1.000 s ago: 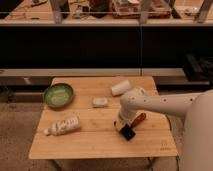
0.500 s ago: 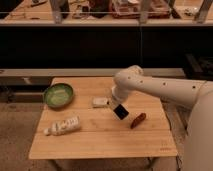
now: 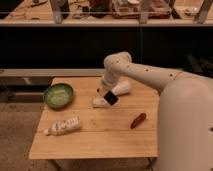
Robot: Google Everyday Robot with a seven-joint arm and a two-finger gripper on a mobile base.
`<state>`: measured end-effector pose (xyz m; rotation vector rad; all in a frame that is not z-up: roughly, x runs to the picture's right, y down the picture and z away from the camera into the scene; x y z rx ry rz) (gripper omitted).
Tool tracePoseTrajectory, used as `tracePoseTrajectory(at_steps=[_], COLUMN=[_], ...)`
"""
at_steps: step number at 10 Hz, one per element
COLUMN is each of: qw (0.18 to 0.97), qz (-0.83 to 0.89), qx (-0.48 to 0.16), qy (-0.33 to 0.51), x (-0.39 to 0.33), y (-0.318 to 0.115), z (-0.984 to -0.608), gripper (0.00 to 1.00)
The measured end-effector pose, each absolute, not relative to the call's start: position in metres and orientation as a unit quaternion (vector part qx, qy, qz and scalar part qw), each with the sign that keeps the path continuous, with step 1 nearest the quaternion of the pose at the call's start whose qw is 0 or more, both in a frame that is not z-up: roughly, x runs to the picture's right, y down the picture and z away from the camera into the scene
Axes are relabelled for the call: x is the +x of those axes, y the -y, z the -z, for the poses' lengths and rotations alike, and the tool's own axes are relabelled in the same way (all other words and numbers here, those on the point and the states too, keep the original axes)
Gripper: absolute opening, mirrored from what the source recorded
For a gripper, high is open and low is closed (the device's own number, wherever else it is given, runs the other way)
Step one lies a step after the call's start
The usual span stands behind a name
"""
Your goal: Place the eraser on the white sponge
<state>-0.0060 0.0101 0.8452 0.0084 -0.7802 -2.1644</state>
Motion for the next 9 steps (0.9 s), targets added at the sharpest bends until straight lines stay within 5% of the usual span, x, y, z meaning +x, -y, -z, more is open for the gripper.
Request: tracePoseTrajectory(at_steps=[5, 9], qw=[0.408, 0.397], qz=[0.848, 0.845], qx=[-0.010, -0.023], qy=[0.340, 0.358], x=[-0.022, -0.024], y=[-0.013, -0.028], z=[-0.900, -0.923], gripper=[0.01, 0.39])
